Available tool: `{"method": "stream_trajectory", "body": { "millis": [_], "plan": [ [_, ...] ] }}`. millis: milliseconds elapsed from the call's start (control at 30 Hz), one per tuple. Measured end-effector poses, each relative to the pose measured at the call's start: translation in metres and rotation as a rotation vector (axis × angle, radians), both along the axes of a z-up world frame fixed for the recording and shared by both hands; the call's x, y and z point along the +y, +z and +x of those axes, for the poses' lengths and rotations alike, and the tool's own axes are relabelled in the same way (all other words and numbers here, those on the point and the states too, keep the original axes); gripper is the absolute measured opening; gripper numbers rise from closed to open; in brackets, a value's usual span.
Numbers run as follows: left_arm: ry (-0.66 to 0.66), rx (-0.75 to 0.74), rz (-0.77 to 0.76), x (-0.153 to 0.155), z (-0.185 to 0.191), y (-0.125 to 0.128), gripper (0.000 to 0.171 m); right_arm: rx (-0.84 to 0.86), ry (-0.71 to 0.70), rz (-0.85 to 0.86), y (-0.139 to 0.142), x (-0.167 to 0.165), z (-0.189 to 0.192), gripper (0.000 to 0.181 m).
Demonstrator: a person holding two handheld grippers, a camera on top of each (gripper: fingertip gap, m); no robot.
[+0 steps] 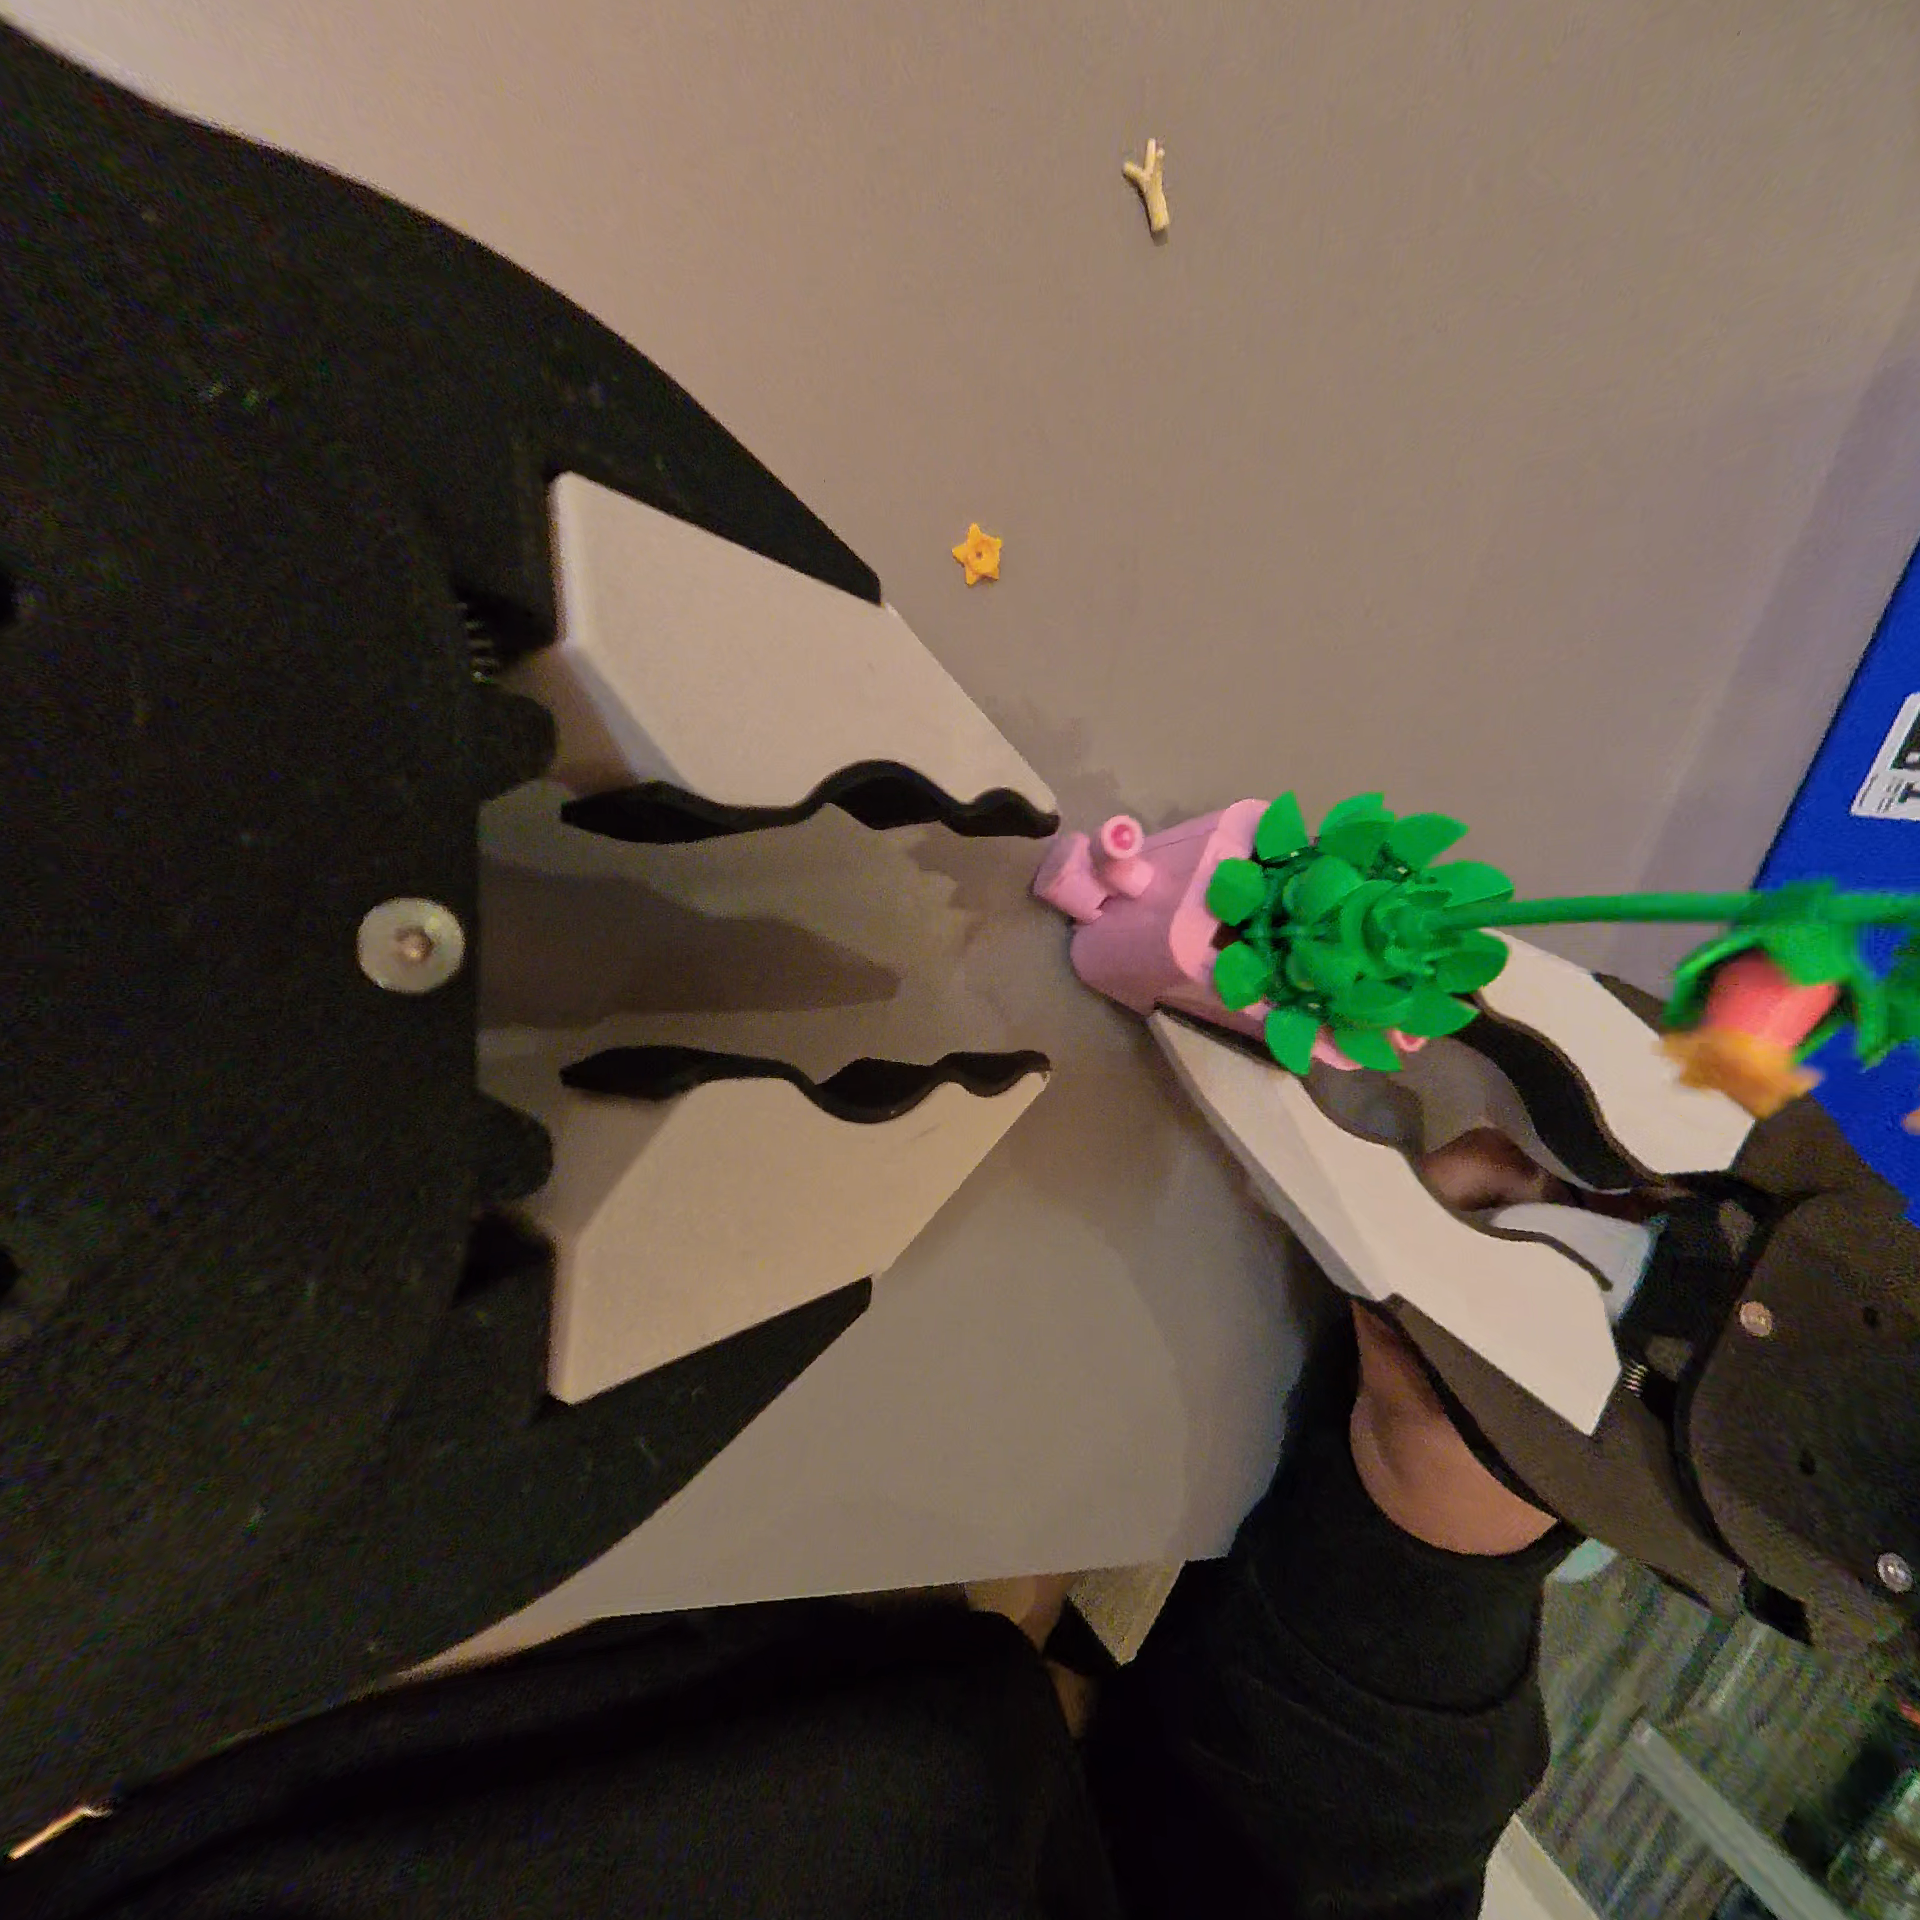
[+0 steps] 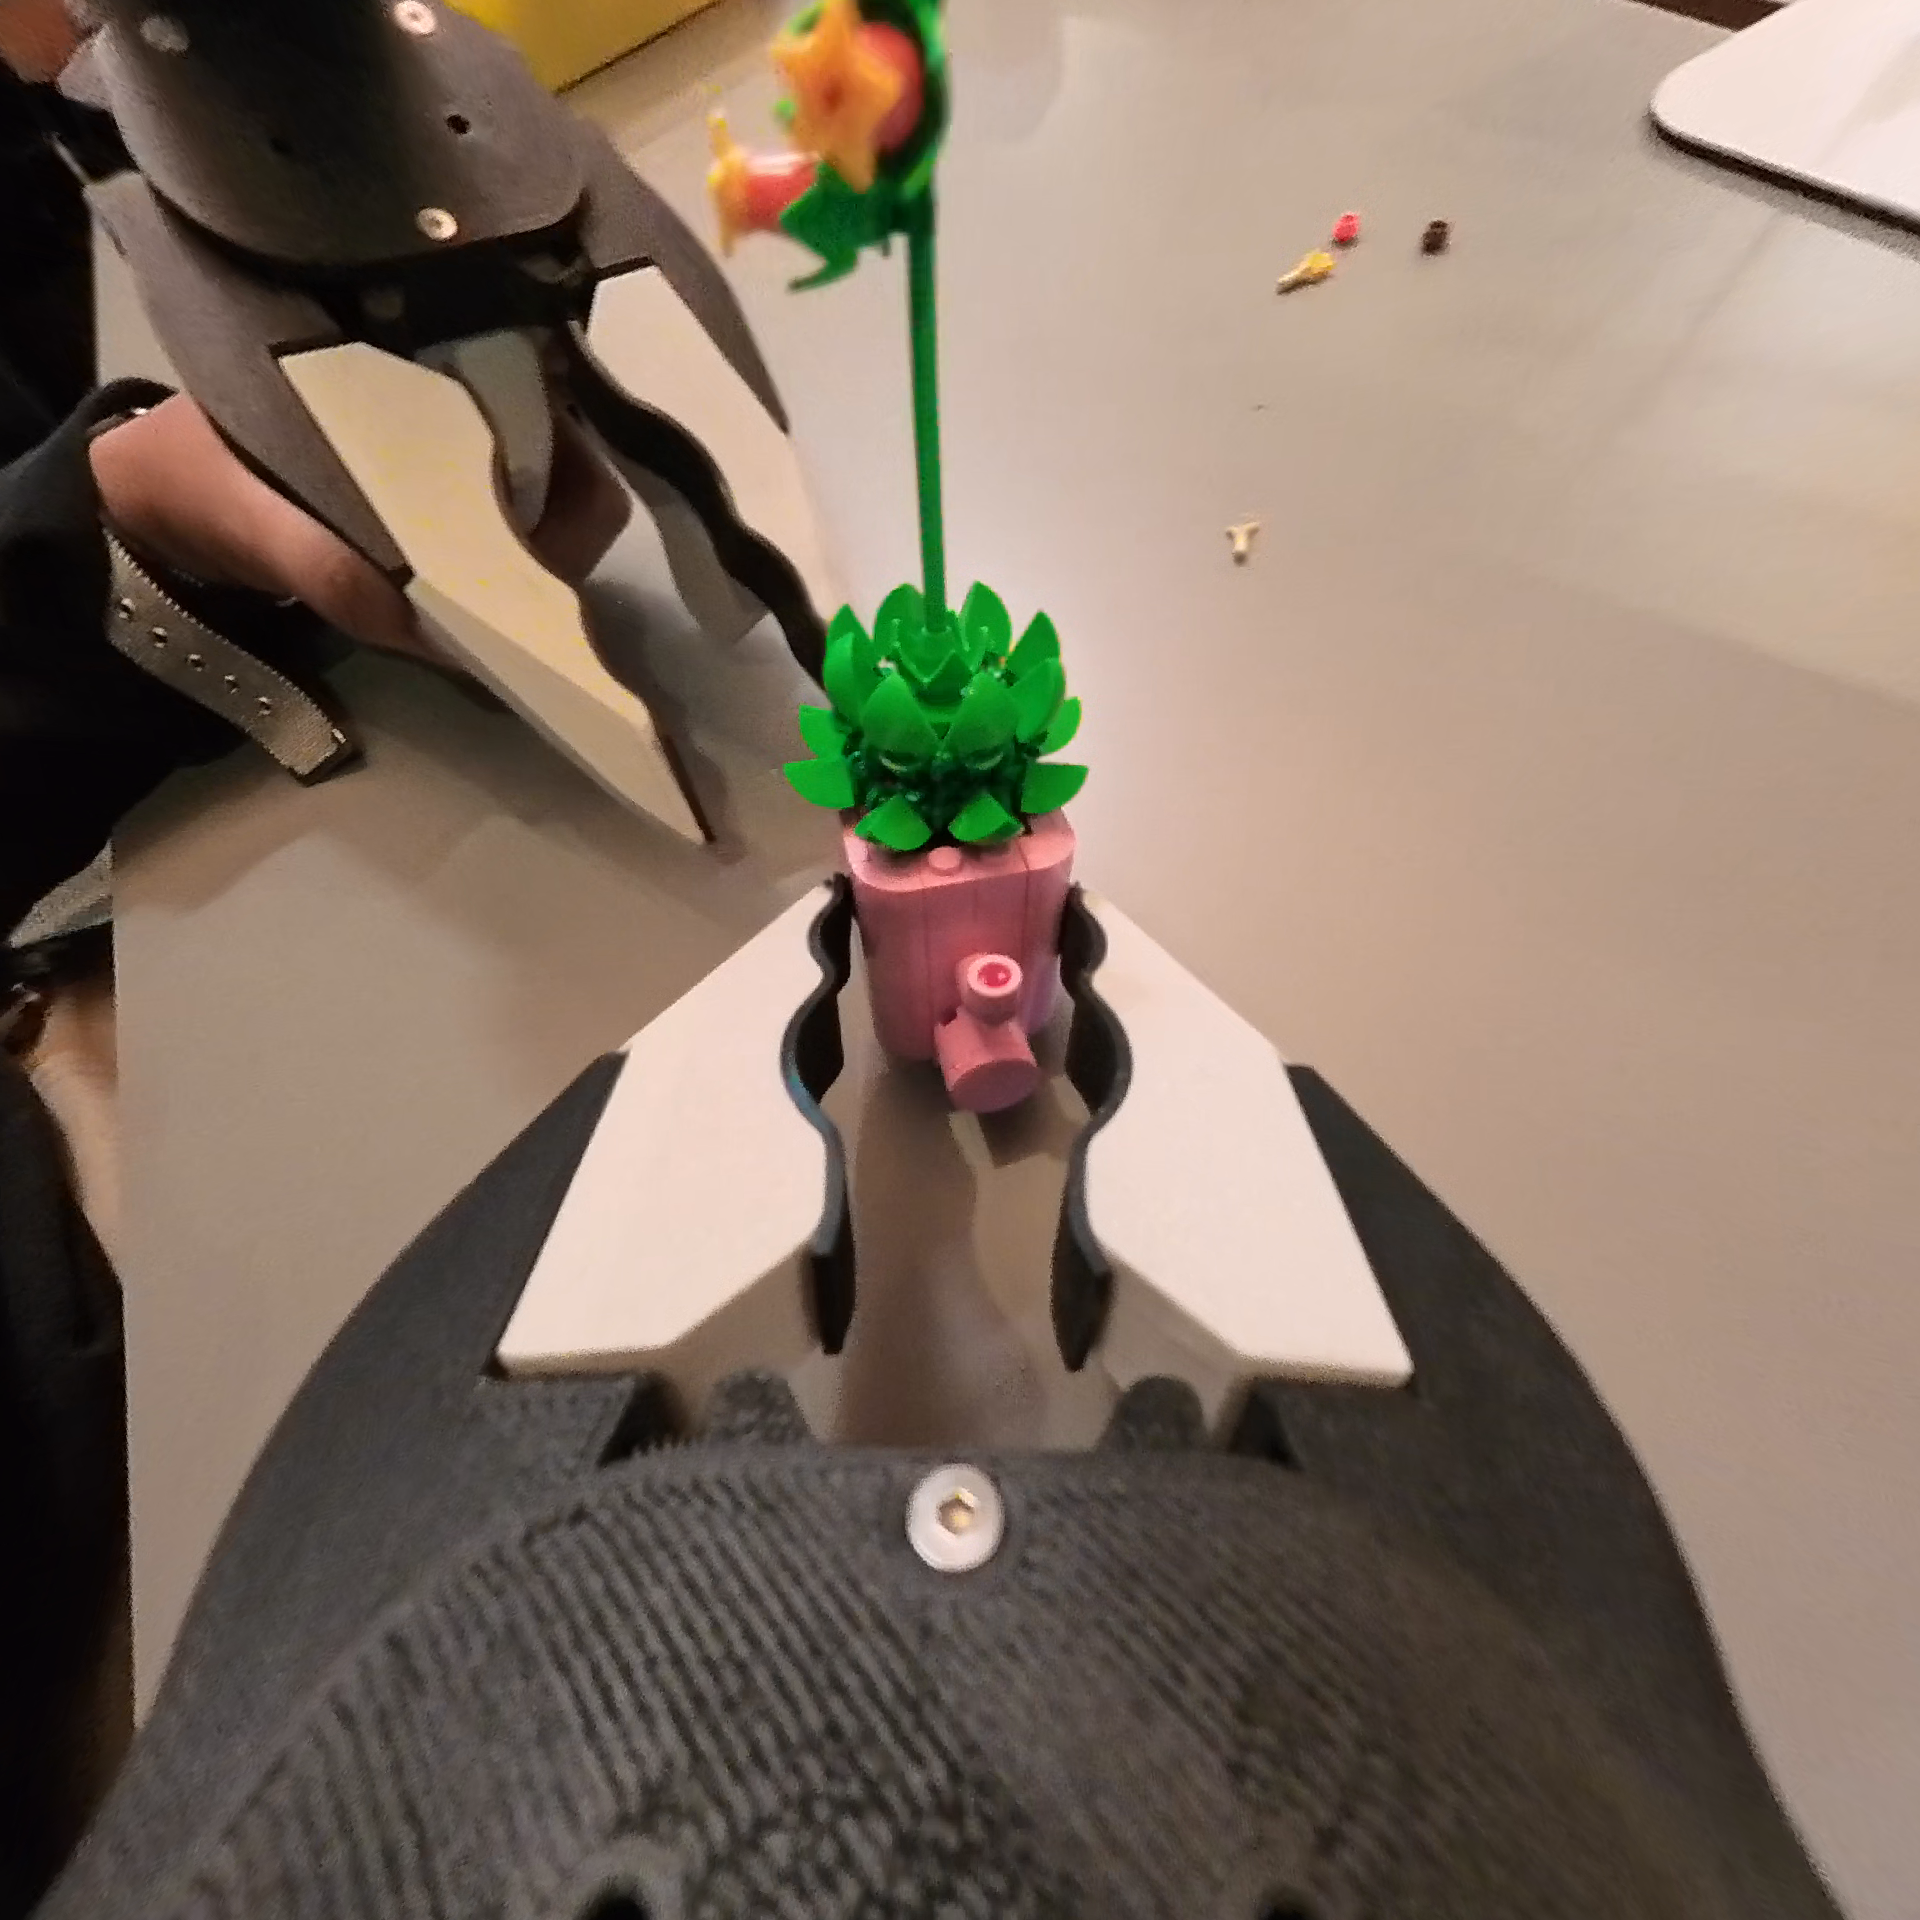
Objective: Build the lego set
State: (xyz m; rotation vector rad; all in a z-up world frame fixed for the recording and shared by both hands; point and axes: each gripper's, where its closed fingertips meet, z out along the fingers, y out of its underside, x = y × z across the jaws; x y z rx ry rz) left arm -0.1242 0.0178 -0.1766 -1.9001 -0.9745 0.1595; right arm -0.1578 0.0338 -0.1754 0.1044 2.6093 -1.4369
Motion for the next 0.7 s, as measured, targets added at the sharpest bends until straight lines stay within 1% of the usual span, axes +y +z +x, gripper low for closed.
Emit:
{"method": "stream_trajectory", "body": {
  "millis": [167,300,533,700],
  "plan": [
    [0.007,0.010,-0.025,0.0000,-0.0012,-0.0014,0.044,-0.055,-0.038,-0.021,0.0036,0.0052,-0.0097,0.038],
    [0.013,0.021,-0.026,-0.0003,-0.0024,-0.0002,0.045,-0.065,-0.048,-0.025,0.0042,0.0054,-0.0117,0.038],
    [0.015,0.014,-0.031,-0.0005,-0.0029,-0.0015,0.046,-0.039,-0.041,-0.005,0.0009,0.0048,-0.0099,0.038],
    [0.021,0.019,-0.032,-0.0007,-0.0043,-0.0011,0.046,0.023,-0.018,0.010,-0.0017,0.0040,-0.0049,0.038]
  ]
}}
